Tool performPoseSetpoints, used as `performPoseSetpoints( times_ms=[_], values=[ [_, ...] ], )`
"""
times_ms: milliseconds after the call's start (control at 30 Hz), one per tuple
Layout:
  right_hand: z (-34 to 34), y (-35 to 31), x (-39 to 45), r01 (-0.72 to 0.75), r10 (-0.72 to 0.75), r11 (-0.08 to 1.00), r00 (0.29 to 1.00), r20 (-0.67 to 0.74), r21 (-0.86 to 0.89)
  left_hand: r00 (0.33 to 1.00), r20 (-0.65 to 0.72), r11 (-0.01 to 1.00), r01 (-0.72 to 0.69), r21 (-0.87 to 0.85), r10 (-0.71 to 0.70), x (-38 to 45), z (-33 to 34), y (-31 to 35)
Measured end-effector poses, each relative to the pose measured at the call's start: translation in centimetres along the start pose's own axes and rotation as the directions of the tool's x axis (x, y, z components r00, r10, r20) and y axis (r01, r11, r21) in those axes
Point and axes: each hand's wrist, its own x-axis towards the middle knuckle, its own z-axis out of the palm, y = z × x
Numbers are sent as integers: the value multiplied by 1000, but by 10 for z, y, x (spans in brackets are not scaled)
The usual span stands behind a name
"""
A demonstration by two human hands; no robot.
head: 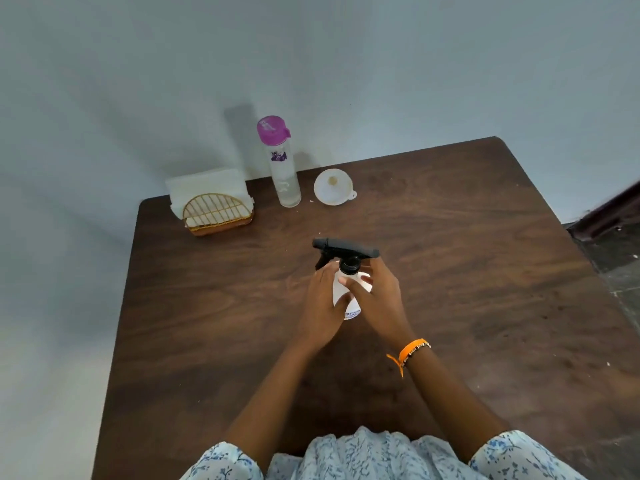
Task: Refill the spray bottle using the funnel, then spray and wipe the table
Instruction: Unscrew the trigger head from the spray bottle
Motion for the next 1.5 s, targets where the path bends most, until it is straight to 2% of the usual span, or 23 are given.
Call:
performPoseSetpoints(
  times_ms=[167,333,567,700,967,1067,1167,1267,1367,1500],
  values=[
    [6,4,-16,30,-27,998,998,53,-61,992,5,992,126,-20,-126,-18,3,-13],
    [7,-5,-20,5,-5,1000,1000,6,-22,998,-8,997,65,-33,-65,-23,4,-16],
    [8,-9,-19,47,-47,999,997,-61,9,998,11,996,59,-72,-58,-23,6,-17],
    [5,-7,-17,103,-103,995,993,-49,-4,999,13,995,47,-93,-46,-22,8,-21],
    [-3,-2,-6,139,-137,990,985,106,-19,998,2,991,60,-123,-60,-20,5,-16],
    [-10,-1,-1,80,-75,997,978,196,-16,994,33,985,112,-128,-109,-18,6,-17],
    [-21,-1,13,132,-104,990,918,382,-49,977,40,953,214,-215,-210,-17,6,-18],
    [-27,-7,18,147,-107,988,861,497,-42,978,20,949,207,-236,-208,-17,6,-18],
    [-23,-7,10,119,-85,991,903,421,-54,984,22,961,175,-214,-175,-16,8,-21],
    [-7,-7,0,111,-103,993,979,173,-35,984,29,963,176,-206,-174,-16,8,-22]
  ],
)
